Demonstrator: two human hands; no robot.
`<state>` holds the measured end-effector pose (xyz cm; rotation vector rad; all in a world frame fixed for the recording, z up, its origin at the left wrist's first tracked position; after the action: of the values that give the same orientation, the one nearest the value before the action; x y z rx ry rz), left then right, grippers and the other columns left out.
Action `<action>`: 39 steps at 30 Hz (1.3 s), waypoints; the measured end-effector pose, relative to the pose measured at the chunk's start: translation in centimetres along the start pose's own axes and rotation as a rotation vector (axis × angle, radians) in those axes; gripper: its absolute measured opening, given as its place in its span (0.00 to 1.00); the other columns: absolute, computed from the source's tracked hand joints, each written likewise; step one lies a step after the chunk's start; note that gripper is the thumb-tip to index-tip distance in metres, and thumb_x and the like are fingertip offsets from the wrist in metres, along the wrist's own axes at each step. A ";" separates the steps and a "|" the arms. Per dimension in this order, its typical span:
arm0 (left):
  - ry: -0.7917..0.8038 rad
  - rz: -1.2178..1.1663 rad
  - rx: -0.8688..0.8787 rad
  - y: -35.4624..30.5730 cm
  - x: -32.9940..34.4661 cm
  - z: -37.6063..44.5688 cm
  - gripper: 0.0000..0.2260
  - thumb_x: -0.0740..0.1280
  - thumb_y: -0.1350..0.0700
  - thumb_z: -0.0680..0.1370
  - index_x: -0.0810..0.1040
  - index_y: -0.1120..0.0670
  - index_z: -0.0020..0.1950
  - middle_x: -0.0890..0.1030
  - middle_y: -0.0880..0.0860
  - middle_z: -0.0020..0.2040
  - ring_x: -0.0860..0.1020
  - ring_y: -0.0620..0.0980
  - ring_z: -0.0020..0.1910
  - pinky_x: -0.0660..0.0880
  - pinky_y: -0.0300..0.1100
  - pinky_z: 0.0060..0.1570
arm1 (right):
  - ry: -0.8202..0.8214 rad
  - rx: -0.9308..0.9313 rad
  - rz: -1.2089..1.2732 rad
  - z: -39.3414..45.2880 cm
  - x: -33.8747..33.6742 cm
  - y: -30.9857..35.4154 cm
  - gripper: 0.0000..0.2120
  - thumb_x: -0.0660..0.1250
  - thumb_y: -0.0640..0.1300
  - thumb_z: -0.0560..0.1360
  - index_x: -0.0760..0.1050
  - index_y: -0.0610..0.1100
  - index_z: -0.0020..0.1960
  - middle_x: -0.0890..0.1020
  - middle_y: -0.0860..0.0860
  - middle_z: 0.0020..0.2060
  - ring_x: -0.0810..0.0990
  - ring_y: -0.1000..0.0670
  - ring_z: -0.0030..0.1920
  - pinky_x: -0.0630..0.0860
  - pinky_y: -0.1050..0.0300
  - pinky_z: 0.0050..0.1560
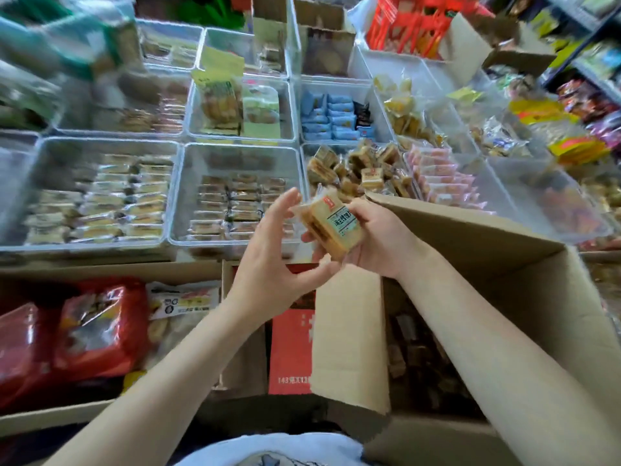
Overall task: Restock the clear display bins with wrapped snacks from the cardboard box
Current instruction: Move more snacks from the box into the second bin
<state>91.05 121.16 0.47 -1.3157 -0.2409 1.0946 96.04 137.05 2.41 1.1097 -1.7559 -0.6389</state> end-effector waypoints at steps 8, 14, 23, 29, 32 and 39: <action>-0.052 0.075 -0.325 15.8 -20.0 -5.0 0.39 0.65 0.32 0.71 0.61 0.45 0.79 0.71 0.43 0.71 0.70 0.39 0.69 0.67 0.38 0.67 | -0.057 0.168 -0.031 16.9 16.9 -6.4 0.19 0.57 0.48 0.83 0.76 0.37 0.64 0.84 0.40 0.50 0.84 0.45 0.42 0.81 0.53 0.36; -0.228 0.387 -0.583 29.8 -33.4 -7.8 0.32 0.63 0.44 0.76 0.69 0.62 0.74 0.73 0.61 0.72 0.69 0.60 0.73 0.63 0.51 0.73 | -0.169 0.202 -0.081 28.0 25.9 -11.2 0.11 0.59 0.33 0.81 0.73 0.37 0.62 0.84 0.40 0.47 0.84 0.43 0.41 0.83 0.49 0.37; 0.107 0.813 -0.491 36.9 -35.3 -6.4 0.30 0.44 0.39 0.83 0.51 0.52 0.83 0.45 0.50 0.82 0.39 0.51 0.81 0.37 0.53 0.79 | -0.426 -0.142 -0.708 40.5 29.8 -7.9 0.14 0.70 0.41 0.78 0.72 0.51 0.62 0.81 0.54 0.55 0.81 0.52 0.56 0.80 0.51 0.56; 0.217 0.893 -0.380 37.7 -35.0 -4.4 0.31 0.45 0.35 0.81 0.68 0.48 0.78 0.68 0.48 0.78 0.61 0.52 0.79 0.37 0.57 0.77 | -0.422 -0.318 -1.076 47.8 31.3 -8.5 0.15 0.69 0.40 0.78 0.75 0.48 0.63 0.80 0.55 0.55 0.78 0.54 0.56 0.74 0.61 0.56; 0.217 0.886 -0.367 37.9 -35.1 -4.2 0.31 0.47 0.35 0.79 0.76 0.48 0.72 0.75 0.50 0.73 0.69 0.54 0.74 0.40 0.58 0.78 | -0.392 -0.306 -1.301 50.6 31.0 -9.6 0.16 0.70 0.39 0.77 0.74 0.47 0.63 0.82 0.51 0.56 0.79 0.50 0.57 0.74 0.57 0.57; 0.191 0.916 -0.360 38.0 -35.0 -4.4 0.29 0.50 0.37 0.80 0.79 0.50 0.69 0.76 0.54 0.72 0.70 0.54 0.73 0.44 0.59 0.78 | -0.298 -0.317 -1.949 52.7 31.5 -10.3 0.21 0.60 0.30 0.76 0.70 0.42 0.67 0.77 0.42 0.58 0.72 0.41 0.61 0.71 0.48 0.58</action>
<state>57.03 87.04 -18.63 -1.9167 0.3712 1.7166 47.73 101.80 -14.87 2.3008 -0.1257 -2.1079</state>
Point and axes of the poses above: each hand's wrist, its own z-axis towards the middle knuckle, its own x-axis out of the palm, y = z × x, the point moved 4 cm from there along z, towards the middle knuckle
